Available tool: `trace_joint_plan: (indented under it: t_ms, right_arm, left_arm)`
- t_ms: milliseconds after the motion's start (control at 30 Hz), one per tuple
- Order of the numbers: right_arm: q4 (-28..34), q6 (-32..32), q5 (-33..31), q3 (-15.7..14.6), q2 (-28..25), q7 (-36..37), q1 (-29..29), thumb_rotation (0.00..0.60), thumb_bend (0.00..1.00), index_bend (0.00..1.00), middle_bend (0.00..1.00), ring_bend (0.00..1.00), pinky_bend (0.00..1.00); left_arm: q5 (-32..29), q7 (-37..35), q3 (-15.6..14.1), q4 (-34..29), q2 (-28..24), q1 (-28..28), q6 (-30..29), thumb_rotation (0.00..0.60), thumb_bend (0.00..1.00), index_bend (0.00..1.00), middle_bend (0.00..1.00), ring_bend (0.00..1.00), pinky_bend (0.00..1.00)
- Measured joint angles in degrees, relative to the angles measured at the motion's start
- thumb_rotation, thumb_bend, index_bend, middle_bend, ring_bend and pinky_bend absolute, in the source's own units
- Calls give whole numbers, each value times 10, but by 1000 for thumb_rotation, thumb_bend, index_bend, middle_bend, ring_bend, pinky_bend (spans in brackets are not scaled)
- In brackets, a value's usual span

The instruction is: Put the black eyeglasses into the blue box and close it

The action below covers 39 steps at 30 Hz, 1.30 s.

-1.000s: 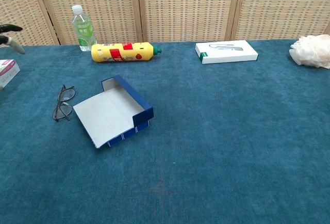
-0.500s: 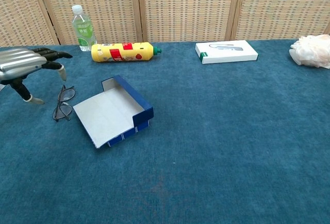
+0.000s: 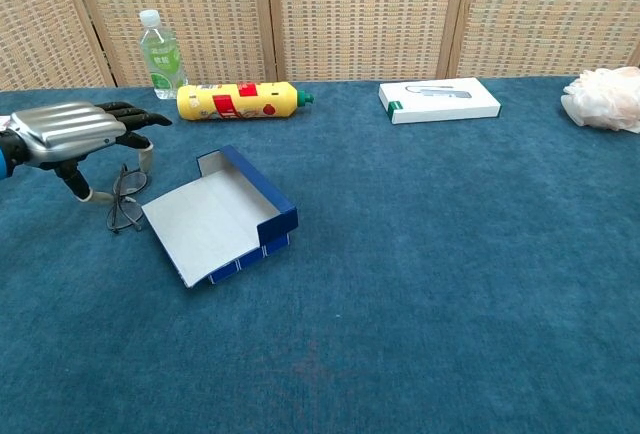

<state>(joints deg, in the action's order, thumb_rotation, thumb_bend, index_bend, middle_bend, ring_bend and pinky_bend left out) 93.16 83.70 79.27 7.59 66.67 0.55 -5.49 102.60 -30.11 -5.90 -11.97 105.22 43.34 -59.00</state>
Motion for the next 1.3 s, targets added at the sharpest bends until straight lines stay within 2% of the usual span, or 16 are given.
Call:
trace_joint_plan:
  t_ms: [233,433,700,867,1300]
  right_arm:
    - [-2,4,2,1,1,5,2,600,2,0,0,0,0]
    - [-3,4,2,1,1,6,2,600,2,0,0,0,0]
    - [-4,4,1,2,2,7,2,600,2,0,0,0,0]
    - [-4,4,1,2,1,6,2,600,2,0,0,0,0]
    - [-4,6,3,3,2,10,3,600,28,0,0,0,0]
  left_arm:
    - [-1,6,-11,0,2,0,7,600,268,444,0,0,0]
    - [-5,9,-17,-1,3,0,13,600,292,519,0,0,0]
    - [-12,16,-21,0,3,1,32,600,402,547,0,0,0]
    - [-17,19,-23,0,2,-1,37,600,534,552,0,0,0]
    - [-32,30,-20,6,-5,-13,20,600,536,558,0,0,0]
